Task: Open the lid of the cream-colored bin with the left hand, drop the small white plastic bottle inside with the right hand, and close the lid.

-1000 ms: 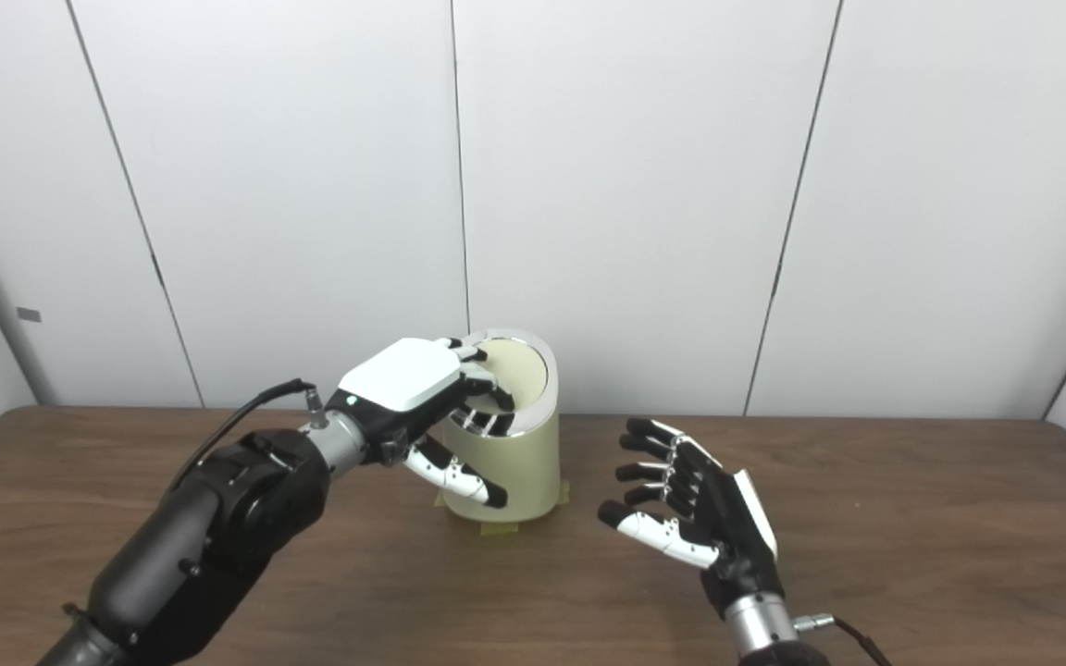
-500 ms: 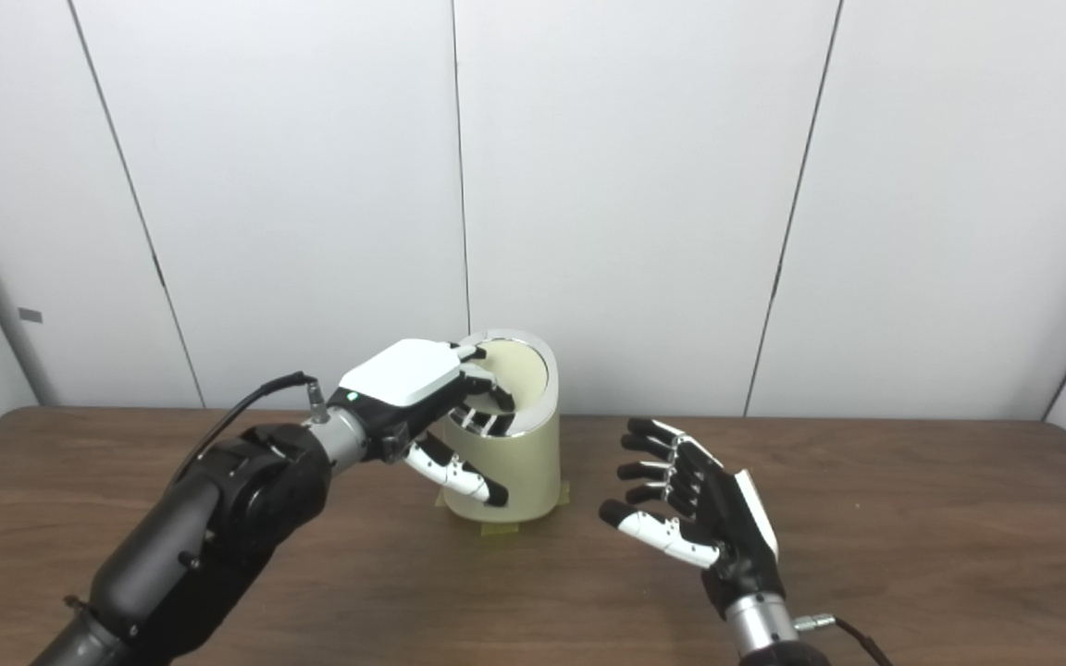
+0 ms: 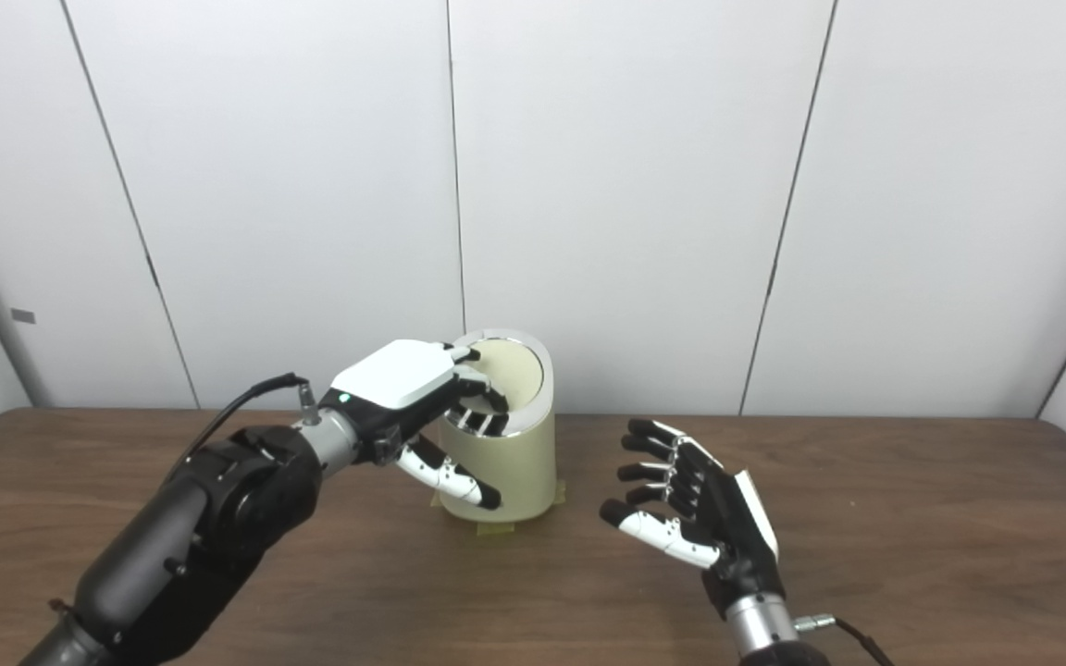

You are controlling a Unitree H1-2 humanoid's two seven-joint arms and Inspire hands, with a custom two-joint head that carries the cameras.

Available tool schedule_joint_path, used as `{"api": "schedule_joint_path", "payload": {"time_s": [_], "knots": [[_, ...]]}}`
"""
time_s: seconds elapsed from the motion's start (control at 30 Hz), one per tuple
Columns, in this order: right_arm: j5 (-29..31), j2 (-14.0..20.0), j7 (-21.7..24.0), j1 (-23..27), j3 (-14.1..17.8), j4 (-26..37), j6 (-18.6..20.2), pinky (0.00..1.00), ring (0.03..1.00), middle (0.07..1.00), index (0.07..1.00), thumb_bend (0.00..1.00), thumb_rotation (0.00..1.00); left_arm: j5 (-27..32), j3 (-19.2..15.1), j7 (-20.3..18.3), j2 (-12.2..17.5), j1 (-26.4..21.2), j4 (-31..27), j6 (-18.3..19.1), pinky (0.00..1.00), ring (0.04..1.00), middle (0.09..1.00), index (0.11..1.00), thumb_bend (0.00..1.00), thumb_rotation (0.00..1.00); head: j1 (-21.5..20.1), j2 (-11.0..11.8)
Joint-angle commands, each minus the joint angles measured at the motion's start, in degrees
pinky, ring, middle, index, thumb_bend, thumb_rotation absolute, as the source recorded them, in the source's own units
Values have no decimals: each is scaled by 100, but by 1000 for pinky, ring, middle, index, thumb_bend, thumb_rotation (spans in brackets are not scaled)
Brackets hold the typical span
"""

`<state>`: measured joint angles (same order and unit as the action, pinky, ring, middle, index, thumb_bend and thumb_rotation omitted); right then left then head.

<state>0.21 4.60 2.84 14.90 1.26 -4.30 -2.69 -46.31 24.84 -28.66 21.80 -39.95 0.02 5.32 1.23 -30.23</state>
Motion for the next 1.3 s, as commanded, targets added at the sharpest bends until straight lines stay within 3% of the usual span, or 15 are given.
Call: {"api": "schedule_joint_path", "payload": {"time_s": [0.0, 0.17, 0.5, 0.63, 0.67, 0.7, 0.73, 0.8, 0.9, 1.07, 1.27], "knots": [[28, 28, -30, 236, 43, 124, -242, 546, 648, 753, 761, 861, 331, -5, -155, 200, 133, 73, -147, -101, 1000, 959, 793, 785, 827, 436, 7, -6], [31, 46, -28, 231, 59, 92, -269, 552, 656, 754, 762, 873, 341, 3, -559, 903, 45, 235, -370, -318, 1000, 949, 797, 800, 815, 412, 34, -9], [49, 63, -6, 220, 50, 59, -305, 568, 678, 765, 769, 873, 340, -109, -894, 1413, -43, 462, -503, -415, 1000, 955, 831, 834, 751, 426, 50, -8], [58, 53, -20, 215, 57, 63, -284, 563, 680, 763, 768, 881, 337, 60, -1136, 1672, -180, 685, -560, -366, 1000, 937, 836, 833, 742, 370, 43, -4], [46, 53, -31, 216, 59, 55, -293, 563, 678, 762, 769, 884, 343, 232, -1274, 1746, -269, 792, -587, -331, 988, 929, 835, 830, 740, 344, 43, -4], [37, 54, -38, 216, 60, 52, -298, 562, 676, 763, 770, 884, 345, 353, -1371, 1792, -332, 865, -606, -309, 876, 902, 835, 827, 731, 312, 43, -4], [55, 50, -34, 216, 66, 49, -306, 561, 676, 763, 771, 884, 346, 621, -1540, 1859, -447, 998, -632, -281, 837, 893, 835, 826, 728, 301, 44, -7], [90, 48, -25, 215, 79, 42, -333, 560, 672, 765, 775, 878, 339, 1082, -1809, 1960, -640, 1207, -659, -272, 667, 813, 821, 808, 725, 241, 51, -2], [143, 43, -17, 215, 101, 20, -405, 560, 670, 767, 780, 869, 328, 1725, -2167, 2077, -917, 1565, -701, -234, 642, 777, 801, 805, 706, 232, 56, 2], [148, 51, -38, 211, 148, -80, -547, 564, 663, 770, 784, 865, 316, 3336, -2919, 2516, -1609, 2247, -436, -590, 627, 721, 757, 793, 709, 174, 93, -7], [220, 51, -2, 167, 206, -58, -532, 561, 663, 769, 783, 881, 308, 3992, -3076, 2571, -1750, 2682, -313, -783, 511, 633, 708, 785, 643, 201, 94, -33]]}}
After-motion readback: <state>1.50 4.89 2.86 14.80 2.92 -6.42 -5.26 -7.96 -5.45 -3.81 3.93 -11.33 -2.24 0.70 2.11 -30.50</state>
